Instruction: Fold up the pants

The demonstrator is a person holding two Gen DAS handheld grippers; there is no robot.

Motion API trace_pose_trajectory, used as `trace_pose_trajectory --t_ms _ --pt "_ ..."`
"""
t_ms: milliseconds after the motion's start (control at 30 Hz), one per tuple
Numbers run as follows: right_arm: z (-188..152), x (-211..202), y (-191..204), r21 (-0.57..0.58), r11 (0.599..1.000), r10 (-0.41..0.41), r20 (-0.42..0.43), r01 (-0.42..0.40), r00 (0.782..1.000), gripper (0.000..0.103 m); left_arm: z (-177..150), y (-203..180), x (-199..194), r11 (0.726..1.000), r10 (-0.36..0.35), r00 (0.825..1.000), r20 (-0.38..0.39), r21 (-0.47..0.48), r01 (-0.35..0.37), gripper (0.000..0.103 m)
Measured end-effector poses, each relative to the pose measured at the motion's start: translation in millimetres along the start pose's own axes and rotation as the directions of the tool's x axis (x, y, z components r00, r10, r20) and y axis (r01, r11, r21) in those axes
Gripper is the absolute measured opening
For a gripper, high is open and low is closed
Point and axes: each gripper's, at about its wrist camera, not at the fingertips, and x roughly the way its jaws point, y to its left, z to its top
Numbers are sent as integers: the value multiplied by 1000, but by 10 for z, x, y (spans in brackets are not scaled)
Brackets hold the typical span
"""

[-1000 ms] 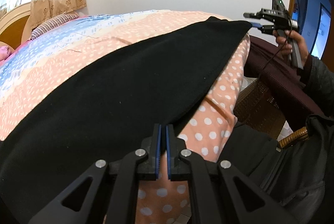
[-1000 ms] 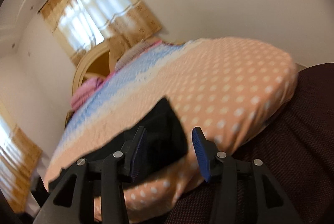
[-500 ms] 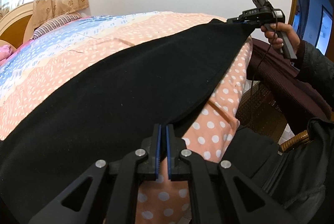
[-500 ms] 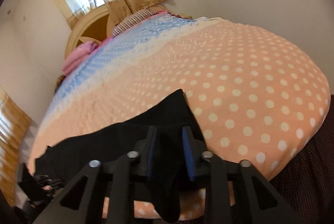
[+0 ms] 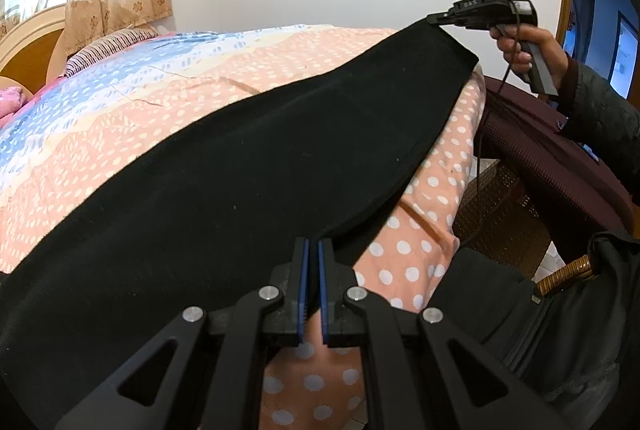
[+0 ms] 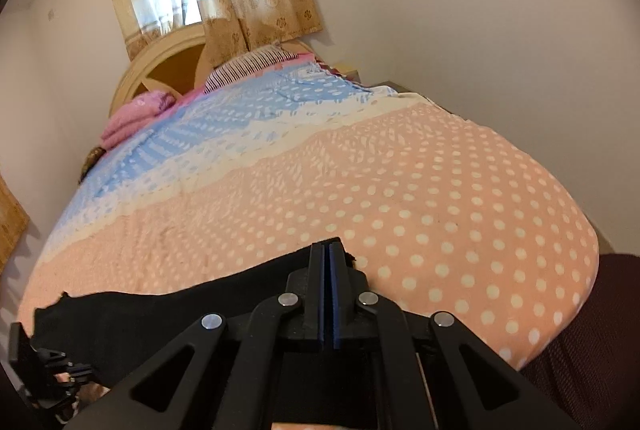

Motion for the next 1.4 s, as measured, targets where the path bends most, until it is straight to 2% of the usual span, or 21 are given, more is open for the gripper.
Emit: trace_pose_trajectory --t_ms 67,167,267,300,333,400,533,600,667,733,767,800,867,967,1067,1133,1167,1300,1367,1400 --pt "-4 105 -17 -18 999 -37 -10 36 999 2 -3 4 5 1000 -2 1000 4 -7 2 5" --pt "-60 292 -142 17 1000 -18 -53 19 998 2 -4 -24 -10 1000 8 1000 13 -5 -8 6" --pt "-150 246 -253 60 998 -11 -21 12 1000 7 -21 -60 -42 1000 14 1000 11 5 -15 16" --pt "-177 193 -262 67 997 -27 -19 28 999 11 -30 -77 -69 1000 27 1000 11 10 -27 27" --pt "-201 128 -258 67 997 -46 -11 47 999 14 -37 -89 -96 999 40 999 18 15 -40 44" --pt "-252 -46 -206 52 997 -60 19 59 998 24 -61 -97 -183 997 69 997 43 18 -70 60" --pt "-391 -435 88 -52 999 11 72 -7 997 41 -66 -46 -275 997 77 995 62 -11 -77 63" --pt "-498 -477 263 -109 990 90 22 -88 996 44 -68 -10 -271 995 95 993 68 -31 -93 65" --pt "-608 -425 369 -141 981 125 -39 -129 991 44 -75 34 -260 993 107 992 67 -57 -103 65" --pt "-754 -315 434 -186 978 73 -95 -90 993 44 -92 91 -272 989 122 990 68 -87 -116 65" --pt "-829 -205 403 -187 981 18 -148 -46 989 44 -114 130 -295 986 136 988 67 -103 -129 65" --pt "-878 -115 346 -166 985 3 -199 -37 980 44 -130 160 -318 984 147 987 67 -112 -139 65" --pt "-889 -167 324 -162 986 21 -174 -50 984 44 -185 247 -398 977 180 981 67 -131 -171 68" --pt "-815 -234 395 -168 984 22 -180 -53 983 44 -310 455 -591 954 256 965 62 -176 -242 70" --pt "-673 -317 724 -215 968 91 -166 -126 982 44 -488 716 -807 918 344 937 58 -233 -322 71" --pt "-575 -313 1029 -241 950 160 -167 -198 973 44 -633 908 -935 882 413 910 44 -266 -388 74" --pt "-521 -295 1249 -258 932 212 -179 -253 961 44 -704 1004 -984 869 427 903 36 -292 -399 74" --pt "-370 -133 2119 -324 855 345 -226 -404 911 44 -909 1190 -995 844 428 904 12 -364 -394 76" --pt "-351 -38 2557 -339 812 404 -259 -475 877 44 -994 1203 -911 845 406 913 -18 -373 -383 78" --pt "-335 34 2740 -340 796 425 -273 -500 863 44 -1023 1176 -886 844 410 912 -11 -374 -384 81"
